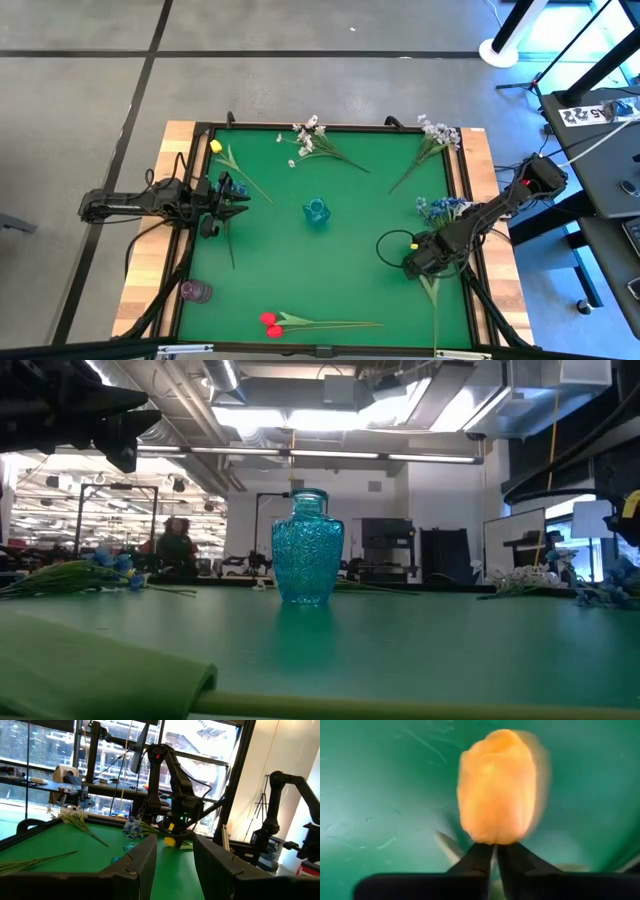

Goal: Sort flowers into vase by color
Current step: Put the bottom yellow tulip into the blue vase

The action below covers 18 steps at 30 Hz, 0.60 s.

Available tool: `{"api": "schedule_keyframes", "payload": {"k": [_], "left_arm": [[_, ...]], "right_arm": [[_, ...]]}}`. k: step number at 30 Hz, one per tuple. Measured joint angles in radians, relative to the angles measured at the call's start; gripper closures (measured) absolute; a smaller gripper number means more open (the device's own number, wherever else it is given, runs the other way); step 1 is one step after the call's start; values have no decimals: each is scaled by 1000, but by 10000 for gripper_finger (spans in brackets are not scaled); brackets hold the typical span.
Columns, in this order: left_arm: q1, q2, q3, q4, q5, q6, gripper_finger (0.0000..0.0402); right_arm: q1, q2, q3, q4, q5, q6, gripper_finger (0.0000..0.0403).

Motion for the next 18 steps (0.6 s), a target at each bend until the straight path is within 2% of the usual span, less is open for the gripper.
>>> {"api": "schedule_keyframes", "payload": {"k": [4,8,15,18], "left_arm": [[0,0,0,0,0,0,276],[0,0,0,0,-1,0,276],[0,0,0,-3,0,0,276],[0,0,0,0,0,0,276]], "right_arm": [[-3,-3,52,-30,45,-26,386],[-63,-33,167,-62,206,-140,396],[-315,-58,432,-152,422,-569,398],[-406,-57,564,-152,468,-781,397]]}}
